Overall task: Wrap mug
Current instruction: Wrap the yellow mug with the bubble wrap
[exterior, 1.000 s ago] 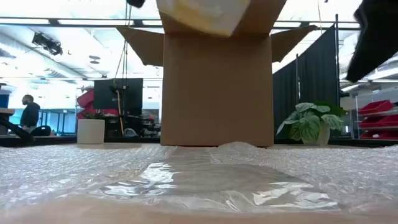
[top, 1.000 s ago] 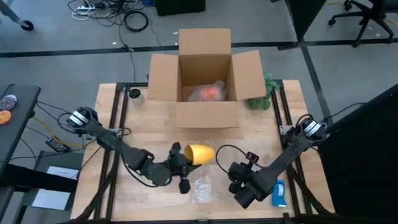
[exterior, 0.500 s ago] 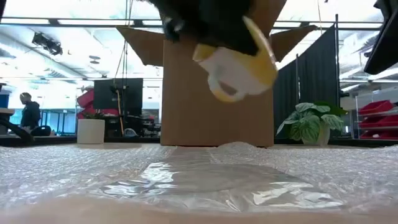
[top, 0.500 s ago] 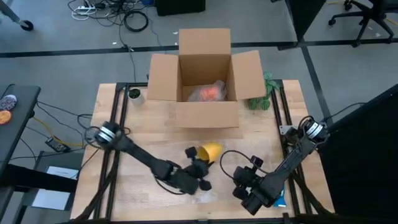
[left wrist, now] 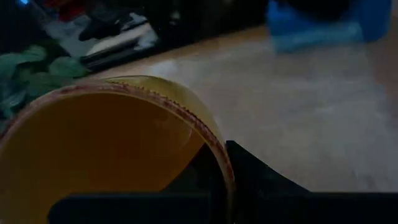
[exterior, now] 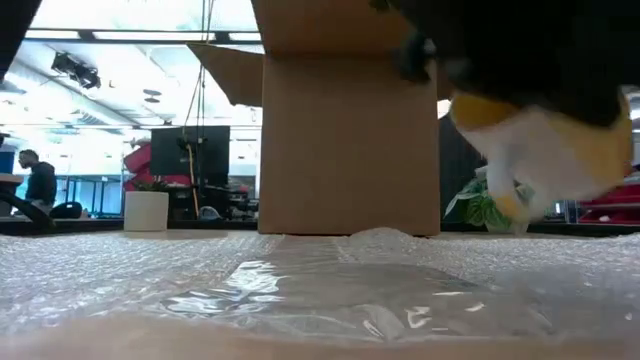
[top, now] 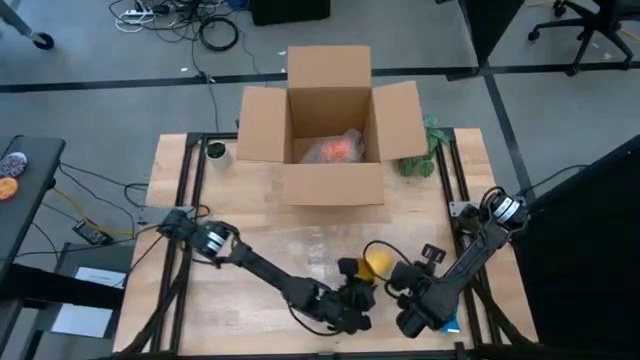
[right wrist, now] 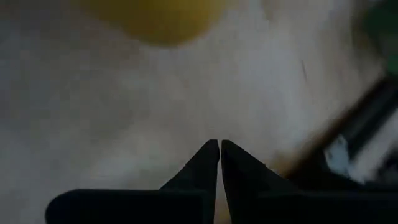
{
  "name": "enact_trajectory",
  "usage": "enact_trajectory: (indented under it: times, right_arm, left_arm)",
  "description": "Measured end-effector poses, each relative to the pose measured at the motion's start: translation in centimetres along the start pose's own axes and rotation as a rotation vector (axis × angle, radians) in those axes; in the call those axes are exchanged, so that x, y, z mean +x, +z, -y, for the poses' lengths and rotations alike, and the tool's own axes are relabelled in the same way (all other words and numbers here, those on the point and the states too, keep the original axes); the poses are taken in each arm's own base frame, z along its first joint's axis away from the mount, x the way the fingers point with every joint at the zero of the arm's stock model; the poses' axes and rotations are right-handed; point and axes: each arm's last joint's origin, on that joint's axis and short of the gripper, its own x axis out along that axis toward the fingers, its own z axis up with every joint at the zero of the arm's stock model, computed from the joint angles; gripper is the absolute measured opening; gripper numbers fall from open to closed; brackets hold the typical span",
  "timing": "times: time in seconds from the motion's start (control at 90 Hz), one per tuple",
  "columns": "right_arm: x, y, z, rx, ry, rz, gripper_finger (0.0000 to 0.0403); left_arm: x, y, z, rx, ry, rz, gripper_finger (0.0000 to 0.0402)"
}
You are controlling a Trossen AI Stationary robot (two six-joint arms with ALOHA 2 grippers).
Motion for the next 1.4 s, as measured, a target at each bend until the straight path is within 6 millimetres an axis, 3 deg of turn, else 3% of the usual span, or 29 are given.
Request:
enact_trajectory:
  times: [0.267,0.622,0.889,1.044,1.222,1.4]
  right_arm:
    - [-0.2,-0.4,-0.5,0.001,0.041,0.003,0.0000]
    - [-0.1,0.3,-0.8,0.035,0.059,0.112,0.0000]
    - [0.1,2.0,-1.6,0.141,0.155,0.209,0.0000]
    - [0.1,2.9,-2.0,0.191,0.205,0.228,0.0002]
    - [0.2,3.1,-2.1,0.232,0.225,0.228,0.0033]
    - [-0.3,3.7,-1.2,0.421,0.259,0.213,0.0087]
  left_arm:
    - [2.3,-0.8,-0.9,0.016,0.160,-0.037,0.0000]
    - [3.8,-2.9,-1.8,0.030,0.135,-0.124,0.0019]
    - [3.8,-3.3,-1.9,0.064,0.092,-0.161,0.0059]
    - [3.8,-3.8,-1.9,0.174,0.047,-0.202,0.0098]
    - [3.2,-3.6,-1.7,0.273,0.032,-0.213,0.0136]
    - [2.5,-2.1,-1.7,0.343,0.011,-0.210,0.0152]
